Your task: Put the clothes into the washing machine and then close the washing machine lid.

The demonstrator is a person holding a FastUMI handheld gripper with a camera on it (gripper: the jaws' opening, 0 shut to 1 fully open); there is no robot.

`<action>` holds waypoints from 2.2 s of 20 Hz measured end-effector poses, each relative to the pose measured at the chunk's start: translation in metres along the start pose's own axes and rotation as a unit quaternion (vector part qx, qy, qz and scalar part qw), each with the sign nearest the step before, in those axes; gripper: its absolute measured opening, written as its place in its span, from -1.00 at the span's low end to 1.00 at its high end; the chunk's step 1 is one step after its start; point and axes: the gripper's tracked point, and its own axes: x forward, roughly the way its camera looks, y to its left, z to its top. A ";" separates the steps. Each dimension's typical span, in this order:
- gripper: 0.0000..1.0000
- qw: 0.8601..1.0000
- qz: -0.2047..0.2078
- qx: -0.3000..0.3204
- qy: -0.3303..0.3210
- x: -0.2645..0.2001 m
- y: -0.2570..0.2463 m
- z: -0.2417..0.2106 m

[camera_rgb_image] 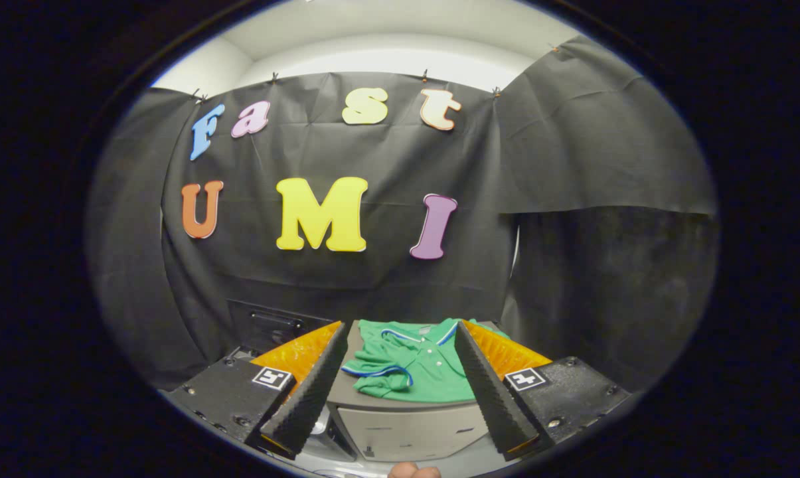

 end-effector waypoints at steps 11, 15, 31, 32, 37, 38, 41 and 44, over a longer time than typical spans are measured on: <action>1.00 0.997 0.013 -0.011 0.078 0.138 -0.048 -0.029; 1.00 0.993 0.014 0.003 0.119 0.167 -0.057 -0.057; 1.00 0.969 0.010 -0.023 0.245 0.196 -0.067 -0.156; 1.00 0.971 0.009 -0.017 0.239 0.195 -0.068 -0.154; 1.00 0.966 0.020 0.022 0.258 0.198 -0.065 -0.161; 1.00 0.966 0.022 0.032 0.255 0.198 -0.065 -0.161; 1.00 0.967 0.022 0.019 0.254 0.197 -0.066 -0.163; 1.00 0.960 0.034 0.030 0.275 0.198 -0.062 -0.162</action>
